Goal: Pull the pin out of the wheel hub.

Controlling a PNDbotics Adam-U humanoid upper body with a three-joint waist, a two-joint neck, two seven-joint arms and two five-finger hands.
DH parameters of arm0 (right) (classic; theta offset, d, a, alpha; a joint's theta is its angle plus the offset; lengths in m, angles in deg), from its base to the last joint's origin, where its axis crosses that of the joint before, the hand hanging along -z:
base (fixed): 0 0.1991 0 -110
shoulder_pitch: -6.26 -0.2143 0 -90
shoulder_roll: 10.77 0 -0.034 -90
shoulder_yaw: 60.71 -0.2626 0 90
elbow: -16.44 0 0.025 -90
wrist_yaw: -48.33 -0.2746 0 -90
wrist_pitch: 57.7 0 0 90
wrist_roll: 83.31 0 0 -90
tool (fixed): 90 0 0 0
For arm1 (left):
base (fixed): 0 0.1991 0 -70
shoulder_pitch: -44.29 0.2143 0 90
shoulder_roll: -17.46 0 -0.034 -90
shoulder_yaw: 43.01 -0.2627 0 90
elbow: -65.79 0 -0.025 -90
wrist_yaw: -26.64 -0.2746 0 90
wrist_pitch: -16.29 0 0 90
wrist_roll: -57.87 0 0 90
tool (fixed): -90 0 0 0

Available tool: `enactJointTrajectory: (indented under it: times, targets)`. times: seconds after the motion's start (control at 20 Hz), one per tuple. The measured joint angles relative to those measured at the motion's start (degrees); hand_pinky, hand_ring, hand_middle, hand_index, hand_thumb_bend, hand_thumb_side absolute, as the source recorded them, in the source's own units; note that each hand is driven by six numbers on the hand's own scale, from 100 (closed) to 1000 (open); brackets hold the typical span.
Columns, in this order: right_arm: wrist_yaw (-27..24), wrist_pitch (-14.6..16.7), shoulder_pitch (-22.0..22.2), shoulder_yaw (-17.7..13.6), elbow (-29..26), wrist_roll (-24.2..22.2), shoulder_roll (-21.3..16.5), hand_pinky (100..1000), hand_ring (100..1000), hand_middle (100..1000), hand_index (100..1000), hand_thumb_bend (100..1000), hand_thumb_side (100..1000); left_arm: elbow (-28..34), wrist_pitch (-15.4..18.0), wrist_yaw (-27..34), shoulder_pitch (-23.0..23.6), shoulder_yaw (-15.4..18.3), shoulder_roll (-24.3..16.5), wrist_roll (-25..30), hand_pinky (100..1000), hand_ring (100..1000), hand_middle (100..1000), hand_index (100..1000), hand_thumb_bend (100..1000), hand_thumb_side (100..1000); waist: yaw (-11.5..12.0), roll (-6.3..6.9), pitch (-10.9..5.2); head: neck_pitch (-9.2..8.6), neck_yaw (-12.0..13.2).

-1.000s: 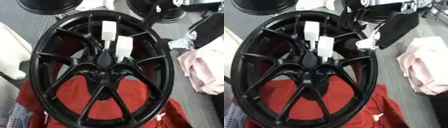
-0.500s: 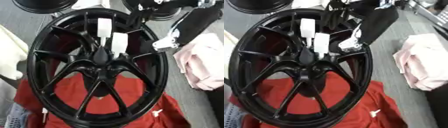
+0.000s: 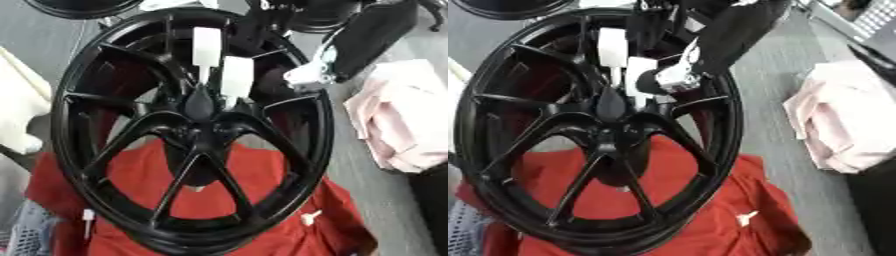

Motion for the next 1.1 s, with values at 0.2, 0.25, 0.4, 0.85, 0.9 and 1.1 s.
enactJointTrajectory:
  times: [0.2, 0.25, 0.4, 0.85, 0.9, 1.1]
  targets:
    - [1.12, -1.03, -0.54, 0.35, 0.00, -0.23, 0.89, 810, 854, 740, 868, 342, 572, 0.00, 0.03, 0.15, 0.18, 0.10, 0.17, -0.05, 826, 712, 633, 850, 100, 790, 0.09, -0.21, 0.00, 0.46, -0.10]
    - [1.45, -1.35, -0.61, 0.46, 0.00, -0.30, 1.14, 811, 854, 740, 867, 346, 571, 0.00, 0.03, 0.20, 0.18, 0.11, 0.18, -0.05, 826, 712, 632, 850, 100, 790, 0.10, -0.22, 0.00, 0.57, -0.18]
    - [2.43, -2.23, -0.79, 0.76, 0.00, -0.55, 1.75, 813, 855, 741, 867, 351, 569, 0.00, 0.03, 0.25, 0.18, 0.11, 0.19, -0.05, 826, 711, 631, 850, 100, 791, 0.28, -0.22, 0.01, 0.92, -0.29]
    - [5.19, -2.86, 1.10, 0.99, 0.00, -0.21, 1.88, 832, 873, 751, 870, 371, 563, 0.00, 0.03, 0.53, 0.18, 0.11, 0.19, -0.04, 827, 711, 627, 850, 100, 796, 0.84, -0.28, 0.76, 0.93, -0.28]
    - [5.51, -2.84, 1.27, 0.98, 0.00, -0.23, 1.88, 833, 876, 754, 871, 368, 568, 0.00, 0.03, 0.58, 0.18, 0.11, 0.19, -0.04, 828, 711, 626, 850, 100, 797, 0.86, -0.29, 0.86, 0.93, -0.28]
    - [6.62, -2.77, 2.15, 0.95, 0.00, -0.31, 1.87, 831, 875, 754, 858, 377, 569, 0.00, 0.02, 0.78, 0.18, 0.10, 0.19, -0.03, 828, 710, 624, 850, 100, 800, 1.19, -0.35, 1.51, 0.90, -0.27]
